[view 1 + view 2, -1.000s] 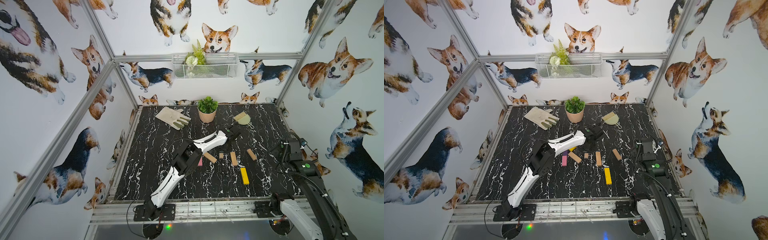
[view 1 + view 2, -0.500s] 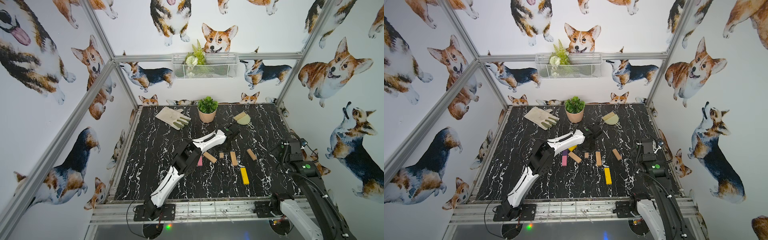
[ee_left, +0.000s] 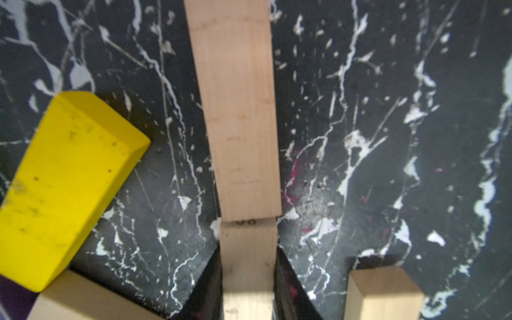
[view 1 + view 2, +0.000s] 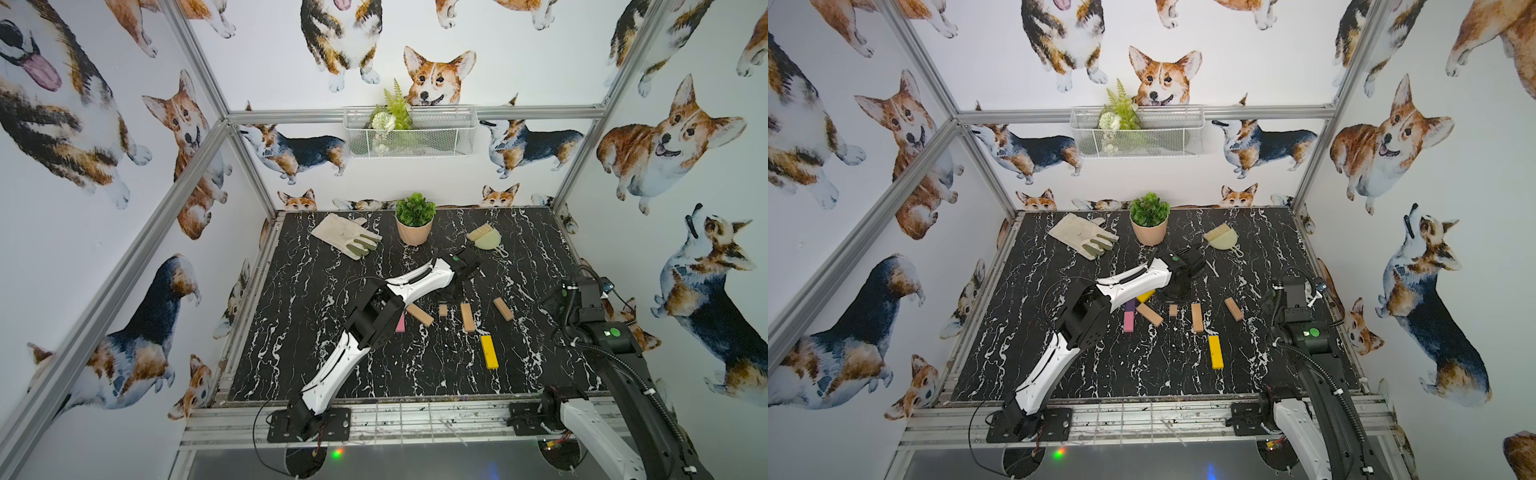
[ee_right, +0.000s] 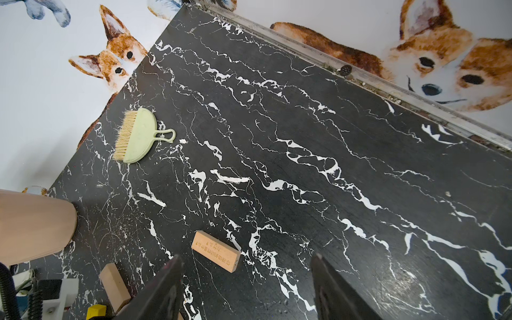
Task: Assemble the letter k with building blocks
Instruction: Assemble the building block at the center of the board.
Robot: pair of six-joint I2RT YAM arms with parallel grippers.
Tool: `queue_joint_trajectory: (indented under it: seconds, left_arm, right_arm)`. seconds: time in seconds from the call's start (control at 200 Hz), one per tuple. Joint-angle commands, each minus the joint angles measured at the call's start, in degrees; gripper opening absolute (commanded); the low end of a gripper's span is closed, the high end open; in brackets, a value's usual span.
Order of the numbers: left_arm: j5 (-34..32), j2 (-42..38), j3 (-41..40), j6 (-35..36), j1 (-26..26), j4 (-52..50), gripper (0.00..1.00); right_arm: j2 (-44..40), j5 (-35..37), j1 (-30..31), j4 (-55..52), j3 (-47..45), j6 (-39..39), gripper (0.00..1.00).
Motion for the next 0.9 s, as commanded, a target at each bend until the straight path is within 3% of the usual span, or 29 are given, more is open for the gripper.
queue_joint_trajectory:
  seconds: [0.0,0.41,0.551,0.781,0.896]
  left_arm:
    - [0.36,1.61,0.14,0.10,0.26,0.16,0.31]
    - [0.83,1.98,0.50,-0.19,0.35,0.51,0.35]
    - [1.10,1.15,-0.07,-0.53,0.35,0.75,0.52]
    - [1.37,-0.56,-0.22,-0.62,0.30,0.52,0.62]
    - [0.91,-3.30,1.07,-0.42,0.11,-0.55,0.71]
  right_arm:
    - [-0.05,0.03,-0.02,0.44,-0.14,0.73,0.74]
    - [0.77,-1.05,-0.02,0.97,-0.16,0.12,0.75]
    - [2.50,-1.93,-0.02,0.70,0.19,-0.21,0.75]
    - [2.34,-1.97,-0.02,1.28,0.17,-0.37,0.75]
    - [4.60,-4.79,-0.02,2.36,1.12,-4.42,0.73]
